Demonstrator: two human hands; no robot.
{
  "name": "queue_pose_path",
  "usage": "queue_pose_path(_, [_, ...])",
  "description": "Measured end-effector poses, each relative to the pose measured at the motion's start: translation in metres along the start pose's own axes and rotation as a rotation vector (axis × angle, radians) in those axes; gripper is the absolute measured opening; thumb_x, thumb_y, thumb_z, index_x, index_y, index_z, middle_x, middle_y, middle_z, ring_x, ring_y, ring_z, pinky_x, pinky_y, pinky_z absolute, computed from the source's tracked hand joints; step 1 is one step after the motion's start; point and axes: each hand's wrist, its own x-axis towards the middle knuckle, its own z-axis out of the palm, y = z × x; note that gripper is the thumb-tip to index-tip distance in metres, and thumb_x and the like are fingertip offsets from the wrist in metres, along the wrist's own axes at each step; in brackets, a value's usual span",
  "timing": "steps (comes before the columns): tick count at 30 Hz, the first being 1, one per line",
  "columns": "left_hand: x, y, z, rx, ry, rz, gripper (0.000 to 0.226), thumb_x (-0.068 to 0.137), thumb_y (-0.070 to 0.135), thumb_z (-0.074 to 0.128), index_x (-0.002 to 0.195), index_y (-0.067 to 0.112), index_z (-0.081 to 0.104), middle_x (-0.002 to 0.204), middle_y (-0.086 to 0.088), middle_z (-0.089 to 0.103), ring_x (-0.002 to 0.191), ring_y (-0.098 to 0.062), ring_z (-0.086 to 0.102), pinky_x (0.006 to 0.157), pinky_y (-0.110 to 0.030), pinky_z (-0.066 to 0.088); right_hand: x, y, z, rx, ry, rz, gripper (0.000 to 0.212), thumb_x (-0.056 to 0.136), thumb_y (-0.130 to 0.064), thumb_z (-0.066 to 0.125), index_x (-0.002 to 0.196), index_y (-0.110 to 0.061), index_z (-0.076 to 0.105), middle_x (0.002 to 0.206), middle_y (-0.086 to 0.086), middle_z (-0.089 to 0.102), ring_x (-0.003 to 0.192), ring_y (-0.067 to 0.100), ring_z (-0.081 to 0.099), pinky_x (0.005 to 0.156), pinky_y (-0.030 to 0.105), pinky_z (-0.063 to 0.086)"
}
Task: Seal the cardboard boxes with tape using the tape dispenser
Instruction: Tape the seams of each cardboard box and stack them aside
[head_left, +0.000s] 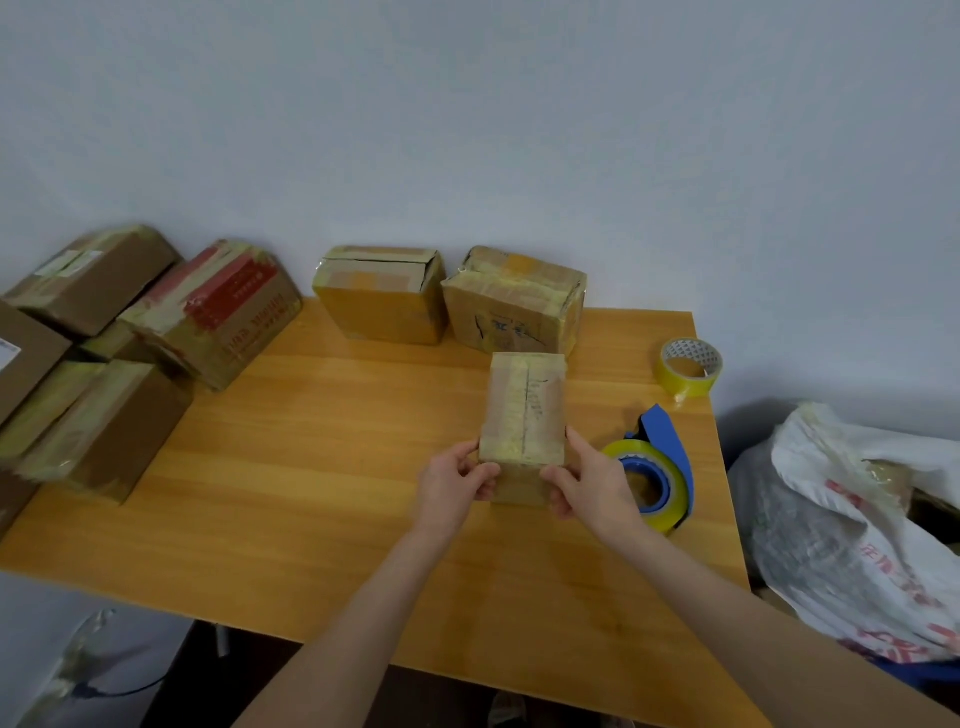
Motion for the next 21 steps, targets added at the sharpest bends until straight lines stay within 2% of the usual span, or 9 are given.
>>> queue_pose_path(3, [0.004, -0.002, -0.001, 0.232, 0.023, 0.087, 0.036, 0.085, 0.024, 0.071, 0.118, 0.011, 0.063, 0.066, 0.002, 0.064, 0.056, -0.004, 0.061, 0.055, -0.015, 0.048, 0.005, 0.002, 0.001, -0.269, 0.027, -0.032, 0.066, 0.093, -0.036, 0.059, 0.15, -0.022, 0.028, 0.076, 0.008, 0.07, 0.063, 0.021, 0.066, 0.064, 0.035, 0.058])
queue_pose_path(6, [0.006, -0.002, -0.004, 0.509, 0.033, 0.098, 0.037, 0.083, 0.042, 0.07, 0.107, 0.017, 0.059, 0.07, 0.01, 0.051, 0.06, -0.004, 0.048, 0.05, -0.016, 0.035, 0.004, -0.003, -0.003, -0.562, 0.032, -0.054, 0.066, 0.093, -0.047, 0.054, 0.148, -0.019, 0.029, 0.106, 0.009, 0.068, 0.093, 0.026, 0.064, 0.077, 0.037, 0.054])
queue_pose_path(8, [0.008, -0.001, -0.004, 0.585, 0.024, 0.102, 0.048, 0.078, 0.048, 0.072, 0.11, 0.016, 0.055, 0.086, 0.009, 0.05, 0.073, -0.007, 0.049, 0.058, -0.018, 0.037, 0.004, -0.008, -0.01, -0.636, 0.003, -0.042, 0.073, 0.089, -0.049, 0.061, 0.147, -0.019, 0.028, 0.123, 0.006, 0.06, 0.108, 0.025, 0.059, 0.083, 0.035, 0.05])
queue_pose_path(10, [0.011, 0.0, 0.0, 0.564, -0.015, 0.124, 0.068, 0.074, 0.051, 0.074, 0.124, 0.015, 0.048, 0.113, 0.003, 0.051, 0.097, -0.012, 0.055, 0.076, -0.024, 0.048, 0.005, -0.012, -0.014, -0.621, 0.015, -0.036, 0.085, 0.084, -0.054, 0.065, 0.149, -0.021, 0.023, 0.133, 0.004, 0.05, 0.115, 0.024, 0.055, 0.087, 0.034, 0.049])
queue_pose_path(12, [0.015, 0.002, 0.006, 0.446, -0.069, 0.115, 0.087, 0.076, 0.05, 0.073, 0.144, 0.014, 0.031, 0.129, -0.004, 0.052, 0.113, -0.018, 0.054, 0.088, -0.032, 0.05, 0.009, -0.016, -0.013, -0.601, 0.032, -0.071, 0.092, 0.085, -0.056, 0.062, 0.154, -0.022, 0.011, 0.135, 0.007, 0.049, 0.117, 0.025, 0.054, 0.089, 0.035, 0.048])
queue_pose_path(15, [0.022, 0.005, 0.012, 0.447, -0.102, 0.082, 0.096, 0.084, 0.046, 0.067, 0.153, 0.014, 0.01, 0.126, -0.012, 0.057, 0.109, -0.023, 0.057, 0.084, -0.031, 0.049, 0.016, -0.016, -0.009, -0.603, -0.002, -0.111, 0.085, 0.092, -0.052, 0.055, 0.155, -0.026, 0.005, 0.127, 0.012, 0.058, 0.111, 0.028, 0.055, 0.086, 0.036, 0.047])
queue_pose_path(17, [0.023, 0.004, 0.013, 0.474, -0.102, 0.086, 0.094, 0.085, 0.042, 0.067, 0.154, 0.012, 0.009, 0.119, -0.014, 0.06, 0.102, -0.023, 0.058, 0.078, -0.027, 0.046, 0.019, -0.01, -0.008, -0.593, 0.002, -0.119, 0.081, 0.093, -0.05, 0.055, 0.155, -0.029, 0.007, 0.119, 0.014, 0.061, 0.107, 0.03, 0.055, 0.086, 0.037, 0.047])
queue_pose_path(21, [0.023, -0.001, 0.009, 0.454, -0.136, 0.114, 0.09, 0.087, 0.032, 0.067, 0.154, 0.014, 0.008, 0.117, -0.013, 0.063, 0.098, -0.022, 0.061, 0.078, -0.022, 0.047, 0.027, 0.002, -0.008, -0.546, -0.051, -0.114, 0.08, 0.091, -0.047, 0.059, 0.153, -0.038, 0.009, 0.114, 0.015, 0.063, 0.101, 0.03, 0.057, 0.088, 0.038, 0.05])
